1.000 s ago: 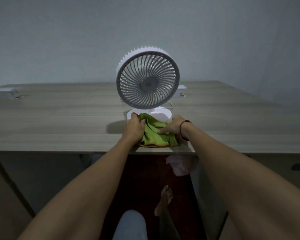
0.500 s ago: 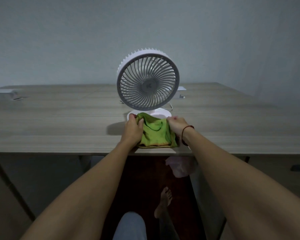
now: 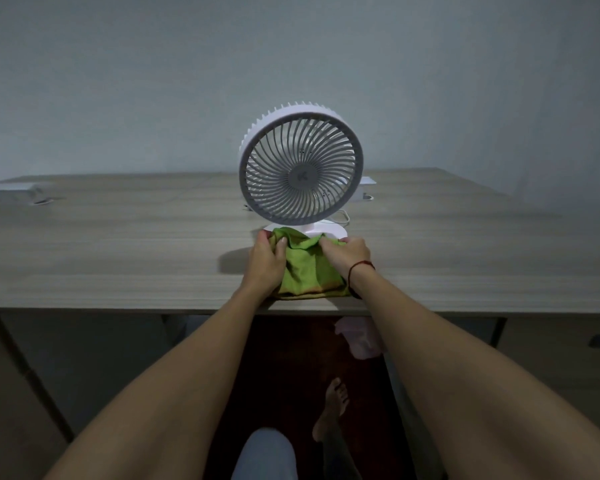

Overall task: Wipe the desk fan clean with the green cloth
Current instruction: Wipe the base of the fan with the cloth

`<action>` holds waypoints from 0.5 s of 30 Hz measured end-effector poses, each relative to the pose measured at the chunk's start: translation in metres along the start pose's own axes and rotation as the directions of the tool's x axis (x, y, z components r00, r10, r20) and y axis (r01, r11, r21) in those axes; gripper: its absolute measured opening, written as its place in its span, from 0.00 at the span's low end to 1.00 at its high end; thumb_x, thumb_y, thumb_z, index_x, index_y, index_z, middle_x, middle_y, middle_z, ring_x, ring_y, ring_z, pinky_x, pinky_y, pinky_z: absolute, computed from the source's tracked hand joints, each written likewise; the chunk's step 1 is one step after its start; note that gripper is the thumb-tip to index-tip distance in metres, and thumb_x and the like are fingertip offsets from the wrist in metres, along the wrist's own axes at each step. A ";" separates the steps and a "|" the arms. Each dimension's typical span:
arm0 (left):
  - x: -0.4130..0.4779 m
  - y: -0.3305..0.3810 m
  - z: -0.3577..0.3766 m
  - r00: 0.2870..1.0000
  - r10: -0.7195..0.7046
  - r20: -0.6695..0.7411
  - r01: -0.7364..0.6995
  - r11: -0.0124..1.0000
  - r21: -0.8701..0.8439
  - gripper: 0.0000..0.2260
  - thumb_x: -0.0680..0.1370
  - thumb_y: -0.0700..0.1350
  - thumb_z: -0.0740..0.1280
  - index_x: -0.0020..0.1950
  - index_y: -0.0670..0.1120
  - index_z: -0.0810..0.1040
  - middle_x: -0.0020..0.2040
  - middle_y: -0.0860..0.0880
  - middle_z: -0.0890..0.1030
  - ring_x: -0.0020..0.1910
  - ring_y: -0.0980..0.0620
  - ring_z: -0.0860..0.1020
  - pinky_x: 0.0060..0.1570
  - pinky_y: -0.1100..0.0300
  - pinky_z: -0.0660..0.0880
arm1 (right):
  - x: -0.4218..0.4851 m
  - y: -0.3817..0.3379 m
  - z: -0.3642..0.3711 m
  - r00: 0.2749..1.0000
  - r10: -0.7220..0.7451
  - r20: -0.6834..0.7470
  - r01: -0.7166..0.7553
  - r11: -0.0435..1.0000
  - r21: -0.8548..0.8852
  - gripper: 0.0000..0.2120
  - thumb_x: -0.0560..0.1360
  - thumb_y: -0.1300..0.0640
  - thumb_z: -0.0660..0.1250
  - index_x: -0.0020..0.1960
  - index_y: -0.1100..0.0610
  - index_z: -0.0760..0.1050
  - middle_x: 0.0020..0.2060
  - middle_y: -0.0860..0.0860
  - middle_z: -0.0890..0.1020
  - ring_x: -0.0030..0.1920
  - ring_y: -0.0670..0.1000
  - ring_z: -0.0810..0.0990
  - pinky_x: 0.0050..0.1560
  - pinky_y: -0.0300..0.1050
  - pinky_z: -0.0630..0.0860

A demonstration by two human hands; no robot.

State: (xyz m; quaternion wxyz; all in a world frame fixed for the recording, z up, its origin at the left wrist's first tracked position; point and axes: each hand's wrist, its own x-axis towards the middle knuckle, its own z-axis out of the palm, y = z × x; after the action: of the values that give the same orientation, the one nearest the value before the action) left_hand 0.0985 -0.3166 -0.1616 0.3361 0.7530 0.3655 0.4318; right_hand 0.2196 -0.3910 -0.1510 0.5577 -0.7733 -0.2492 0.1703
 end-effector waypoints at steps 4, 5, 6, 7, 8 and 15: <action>0.009 -0.001 -0.005 0.999 -0.030 0.024 0.029 0.999 0.044 0.14 0.80 0.45 0.61 0.59 0.36 0.71 0.56 0.37 0.78 0.57 0.40 0.75 0.46 0.59 0.64 | 0.003 -0.004 0.008 1.000 -0.010 -0.023 0.010 1.000 0.000 0.11 0.71 0.46 0.64 0.39 0.53 0.71 0.45 0.53 0.74 0.45 0.54 0.74 0.49 0.46 0.73; 0.015 -0.001 -0.008 0.999 -0.030 0.022 0.029 0.997 0.067 0.14 0.80 0.46 0.62 0.59 0.36 0.72 0.56 0.37 0.78 0.57 0.40 0.76 0.46 0.59 0.65 | 0.005 -0.005 0.011 1.000 -0.012 -0.016 0.012 1.000 -0.003 0.10 0.72 0.49 0.62 0.36 0.54 0.70 0.43 0.54 0.75 0.44 0.54 0.74 0.46 0.44 0.71; 0.023 -0.001 -0.011 0.999 -0.032 0.024 0.029 0.996 0.086 0.14 0.79 0.46 0.62 0.58 0.36 0.73 0.56 0.36 0.79 0.57 0.39 0.76 0.46 0.57 0.67 | 0.008 -0.007 0.014 1.000 -0.017 0.000 0.017 1.000 0.004 0.10 0.74 0.52 0.62 0.36 0.56 0.71 0.42 0.55 0.75 0.43 0.54 0.74 0.45 0.43 0.69; 0.032 -0.003 -0.015 0.998 -0.045 0.037 0.042 0.994 0.100 0.14 0.79 0.47 0.63 0.57 0.37 0.73 0.55 0.36 0.80 0.56 0.39 0.77 0.48 0.55 0.70 | 0.012 -0.010 0.017 0.999 -0.030 0.025 0.029 1.000 0.010 0.10 0.74 0.55 0.62 0.35 0.57 0.70 0.40 0.55 0.75 0.43 0.54 0.73 0.45 0.42 0.68; 0.041 -0.006 -0.018 0.996 -0.071 0.056 0.064 0.992 0.110 0.14 0.79 0.47 0.63 0.57 0.37 0.74 0.55 0.35 0.80 0.56 0.39 0.78 0.49 0.54 0.72 | 0.015 -0.014 0.019 0.998 -0.040 0.052 0.040 0.999 0.011 0.11 0.75 0.59 0.62 0.33 0.57 0.69 0.38 0.55 0.75 0.43 0.53 0.73 0.45 0.41 0.67; 0.080 -0.028 -0.009 0.971 -0.226 0.083 0.201 0.950 0.240 0.15 0.77 0.51 0.66 0.53 0.39 0.77 0.55 0.37 0.81 0.56 0.38 0.78 0.53 0.52 0.74 | 0.045 -0.025 0.029 0.997 -0.070 -0.018 0.068 0.994 -0.083 0.05 0.73 0.63 0.65 0.42 0.60 0.80 0.54 0.58 0.82 0.58 0.60 0.79 0.59 0.47 0.75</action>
State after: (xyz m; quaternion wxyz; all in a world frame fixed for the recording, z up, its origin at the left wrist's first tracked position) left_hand 0.1125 -0.2333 -0.1482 0.3111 0.7654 0.4732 0.3057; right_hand 0.2356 -0.3361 -0.1360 0.5336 -0.7882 -0.2766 0.1324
